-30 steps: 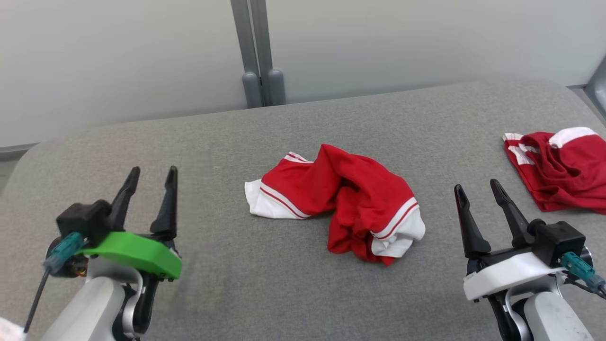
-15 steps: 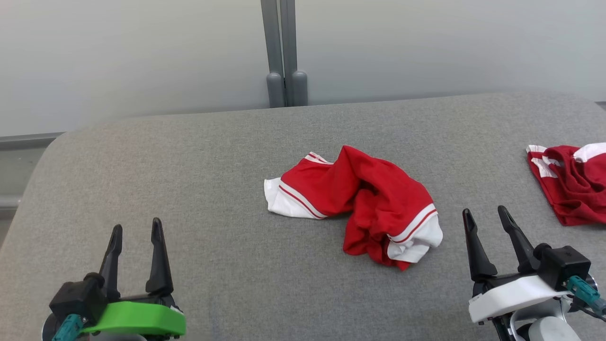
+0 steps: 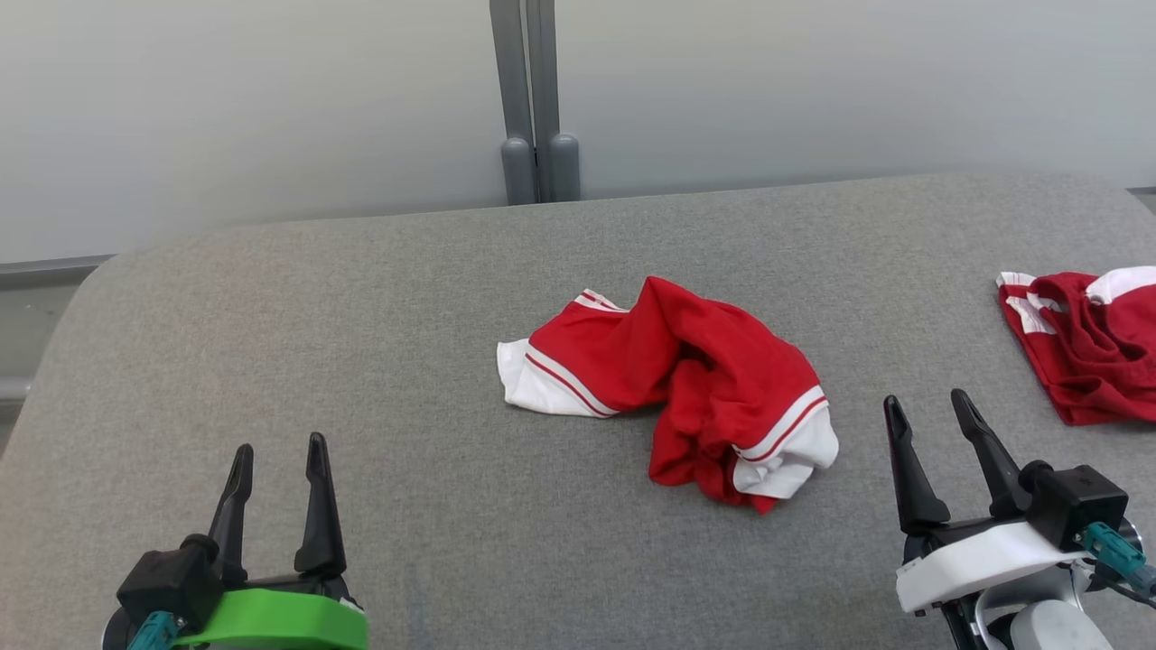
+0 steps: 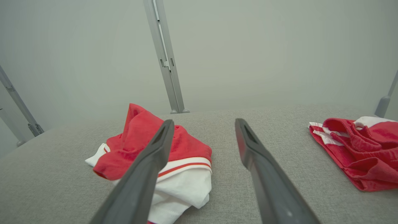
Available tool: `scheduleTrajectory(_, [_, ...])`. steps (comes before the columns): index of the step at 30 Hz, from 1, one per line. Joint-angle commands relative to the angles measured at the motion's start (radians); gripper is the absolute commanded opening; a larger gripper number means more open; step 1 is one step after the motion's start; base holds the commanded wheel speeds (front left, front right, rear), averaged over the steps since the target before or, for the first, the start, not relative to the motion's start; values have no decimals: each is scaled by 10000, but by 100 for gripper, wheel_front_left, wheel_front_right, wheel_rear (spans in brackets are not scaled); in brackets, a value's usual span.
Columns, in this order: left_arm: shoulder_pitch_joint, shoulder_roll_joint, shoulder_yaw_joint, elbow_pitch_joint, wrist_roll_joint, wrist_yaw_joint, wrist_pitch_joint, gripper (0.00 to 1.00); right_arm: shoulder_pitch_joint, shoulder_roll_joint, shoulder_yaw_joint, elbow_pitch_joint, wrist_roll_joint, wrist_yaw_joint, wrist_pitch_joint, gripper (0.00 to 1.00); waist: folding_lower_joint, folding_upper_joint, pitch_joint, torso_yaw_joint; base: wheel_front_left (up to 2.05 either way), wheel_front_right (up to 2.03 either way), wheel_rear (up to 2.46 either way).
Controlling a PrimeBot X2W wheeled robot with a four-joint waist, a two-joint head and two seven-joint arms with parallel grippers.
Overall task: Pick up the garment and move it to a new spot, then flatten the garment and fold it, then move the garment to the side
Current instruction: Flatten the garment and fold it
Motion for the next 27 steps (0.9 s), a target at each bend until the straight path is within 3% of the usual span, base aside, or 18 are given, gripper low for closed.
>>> scheduleTrajectory(1, [-51,-54,87,43,119,-92,-28,100,-91,-53,25,33,-14,1,-30,100,0,0,1,-13,0,0,0])
scheduleTrajectory(13, [-165,-465,492,336,559,-613,-28,100,-175,-183,8,242,23,1,-30,100,0,0,33,76,0,0,0])
scheduleTrajectory(27, [-220,-706,742,547,859,-887,-28,100,-234,-245,42,515,94,1,-30,100,0,0,136,272,0,0,0])
